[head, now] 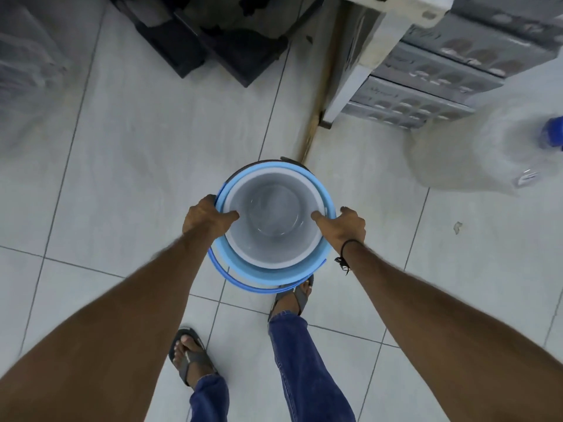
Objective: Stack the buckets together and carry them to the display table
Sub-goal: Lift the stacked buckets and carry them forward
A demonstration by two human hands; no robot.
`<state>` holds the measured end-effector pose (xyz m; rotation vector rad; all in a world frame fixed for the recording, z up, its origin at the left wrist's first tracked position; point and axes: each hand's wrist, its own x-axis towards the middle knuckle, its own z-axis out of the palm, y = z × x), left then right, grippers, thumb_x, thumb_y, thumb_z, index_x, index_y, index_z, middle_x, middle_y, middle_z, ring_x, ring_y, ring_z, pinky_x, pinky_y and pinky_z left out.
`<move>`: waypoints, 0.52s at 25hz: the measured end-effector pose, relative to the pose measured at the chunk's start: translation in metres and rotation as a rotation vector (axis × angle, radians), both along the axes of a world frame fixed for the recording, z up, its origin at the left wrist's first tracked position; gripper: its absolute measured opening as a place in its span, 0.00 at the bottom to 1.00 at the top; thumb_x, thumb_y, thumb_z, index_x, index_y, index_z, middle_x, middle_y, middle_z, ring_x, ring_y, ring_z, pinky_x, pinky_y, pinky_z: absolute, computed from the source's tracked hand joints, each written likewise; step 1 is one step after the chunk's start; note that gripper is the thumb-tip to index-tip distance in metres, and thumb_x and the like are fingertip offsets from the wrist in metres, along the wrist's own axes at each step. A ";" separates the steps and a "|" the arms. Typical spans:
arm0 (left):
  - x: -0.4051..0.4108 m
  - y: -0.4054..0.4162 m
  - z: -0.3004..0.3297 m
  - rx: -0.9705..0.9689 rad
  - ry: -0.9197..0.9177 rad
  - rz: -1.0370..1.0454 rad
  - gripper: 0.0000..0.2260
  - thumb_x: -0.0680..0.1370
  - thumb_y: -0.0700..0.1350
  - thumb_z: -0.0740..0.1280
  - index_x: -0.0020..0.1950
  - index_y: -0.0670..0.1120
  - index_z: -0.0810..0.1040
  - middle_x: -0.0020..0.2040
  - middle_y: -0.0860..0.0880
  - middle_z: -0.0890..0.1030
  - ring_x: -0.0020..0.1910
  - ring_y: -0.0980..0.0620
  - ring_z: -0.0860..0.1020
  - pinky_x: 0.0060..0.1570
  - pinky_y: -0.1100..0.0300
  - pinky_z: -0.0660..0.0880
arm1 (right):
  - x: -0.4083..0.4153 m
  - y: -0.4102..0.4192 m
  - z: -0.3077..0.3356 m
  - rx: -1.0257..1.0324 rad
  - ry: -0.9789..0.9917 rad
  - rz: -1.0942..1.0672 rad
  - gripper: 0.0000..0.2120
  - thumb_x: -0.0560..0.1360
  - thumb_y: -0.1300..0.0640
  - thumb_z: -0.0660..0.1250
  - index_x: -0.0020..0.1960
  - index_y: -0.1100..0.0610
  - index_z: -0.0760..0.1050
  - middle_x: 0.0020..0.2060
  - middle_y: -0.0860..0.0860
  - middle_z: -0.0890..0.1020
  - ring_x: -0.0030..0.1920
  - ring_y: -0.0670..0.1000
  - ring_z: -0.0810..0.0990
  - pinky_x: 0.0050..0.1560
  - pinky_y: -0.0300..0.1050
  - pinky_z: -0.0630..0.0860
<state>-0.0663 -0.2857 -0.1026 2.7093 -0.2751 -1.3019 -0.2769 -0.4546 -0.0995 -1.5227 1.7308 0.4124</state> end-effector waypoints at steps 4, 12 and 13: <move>0.003 0.013 0.014 0.065 0.085 0.127 0.35 0.65 0.66 0.75 0.67 0.50 0.72 0.60 0.41 0.76 0.55 0.40 0.76 0.57 0.45 0.78 | 0.001 -0.003 0.004 0.141 -0.032 -0.052 0.17 0.65 0.40 0.74 0.35 0.54 0.76 0.31 0.49 0.79 0.30 0.48 0.78 0.27 0.39 0.71; 0.054 0.089 0.229 -0.212 0.252 0.504 0.22 0.64 0.61 0.79 0.49 0.49 0.82 0.49 0.48 0.83 0.43 0.50 0.81 0.43 0.57 0.77 | 0.058 0.034 0.217 0.075 -0.142 0.003 0.25 0.63 0.35 0.75 0.48 0.53 0.77 0.41 0.50 0.79 0.45 0.53 0.78 0.42 0.42 0.73; 0.064 0.095 0.256 -0.244 0.246 0.541 0.19 0.65 0.60 0.78 0.47 0.49 0.83 0.47 0.48 0.84 0.41 0.51 0.81 0.41 0.58 0.77 | 0.072 0.039 0.247 0.048 -0.159 0.023 0.26 0.63 0.32 0.75 0.46 0.53 0.78 0.41 0.50 0.79 0.46 0.54 0.79 0.44 0.44 0.74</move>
